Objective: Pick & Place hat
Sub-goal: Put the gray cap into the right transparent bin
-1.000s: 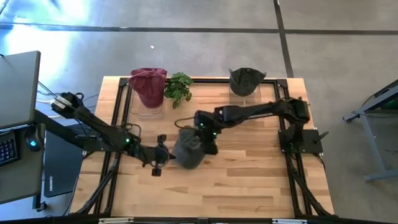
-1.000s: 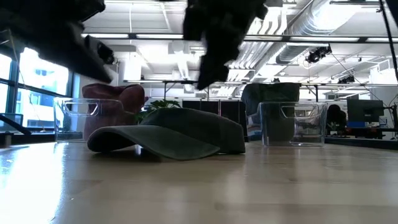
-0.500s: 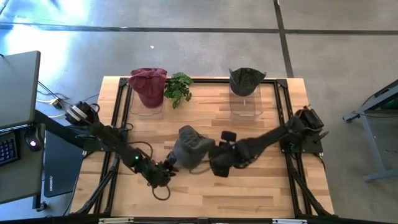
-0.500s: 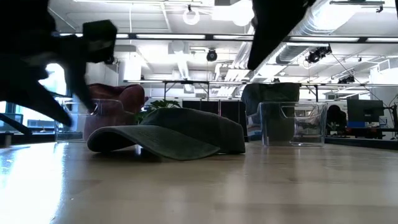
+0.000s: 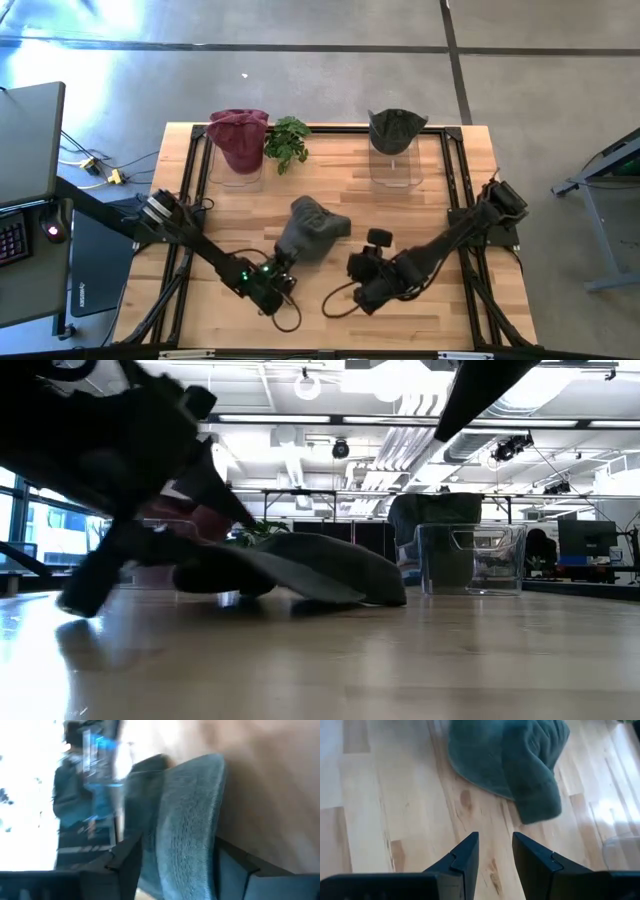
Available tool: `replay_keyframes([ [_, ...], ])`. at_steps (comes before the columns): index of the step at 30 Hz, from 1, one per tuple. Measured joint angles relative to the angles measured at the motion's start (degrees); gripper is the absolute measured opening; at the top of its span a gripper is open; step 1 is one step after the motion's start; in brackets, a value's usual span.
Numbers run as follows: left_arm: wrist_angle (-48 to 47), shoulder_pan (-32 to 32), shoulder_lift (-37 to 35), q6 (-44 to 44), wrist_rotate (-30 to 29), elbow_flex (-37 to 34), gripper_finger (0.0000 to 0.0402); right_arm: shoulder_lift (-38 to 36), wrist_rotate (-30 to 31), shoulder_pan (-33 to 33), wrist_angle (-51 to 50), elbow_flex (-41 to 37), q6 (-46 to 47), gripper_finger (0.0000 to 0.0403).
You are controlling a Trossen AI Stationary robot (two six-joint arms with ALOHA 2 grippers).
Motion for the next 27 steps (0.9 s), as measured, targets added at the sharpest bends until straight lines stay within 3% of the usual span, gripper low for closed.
replay_keyframes([
  [3,0.0,1.0,2.1,-1.7,-5.9,3.1,0.0143,0.0,1.5,1.6,0.0,0.0,0.2,0.0114],
  [7,0.1,3.7,0.8,-6.7,-9.4,7.1,0.0027,0.0,4.1,3.9,-1.3,0.0,2.3,0.0114],
  [12,-0.8,7.8,-9.2,-12.3,-10.0,8.6,0.0006,0.0,7.1,6.7,-6.3,0.0,6.4,0.0114],
  [15,-3.4,11.0,-18.6,-21.3,0.5,9.1,0.0004,0.0,9.5,8.8,-6.9,0.0,6.0,0.0114],
  [18,-11.0,19.3,-26.8,-32.4,20.2,9.0,0.0003,0.0,13.5,10.5,-4.8,0.0,1.8,0.0114],
  [20,-11.7,25.5,-29.7,-35.2,32.8,7.5,0.0002,-0.1,15.5,11.2,-0.5,-1.4,-2.5,0.0114],
  [22,-9.0,29.8,-30.6,-35.5,41.6,5.8,0.0002,-0.1,17.3,11.9,4.1,-4.8,-7.7,0.0114],
  [25,-8.8,33.2,-31.2,-37.1,51.2,4.3,0.0001,0.0,21.3,12.1,16.2,-13.4,-12.3,0.0114],
  [27,-8.6,34.2,-31.2,-37.4,53.1,4.3,0.0001,-0.4,23.7,10.6,26.2,-19.0,-16.0,0.0113],
])
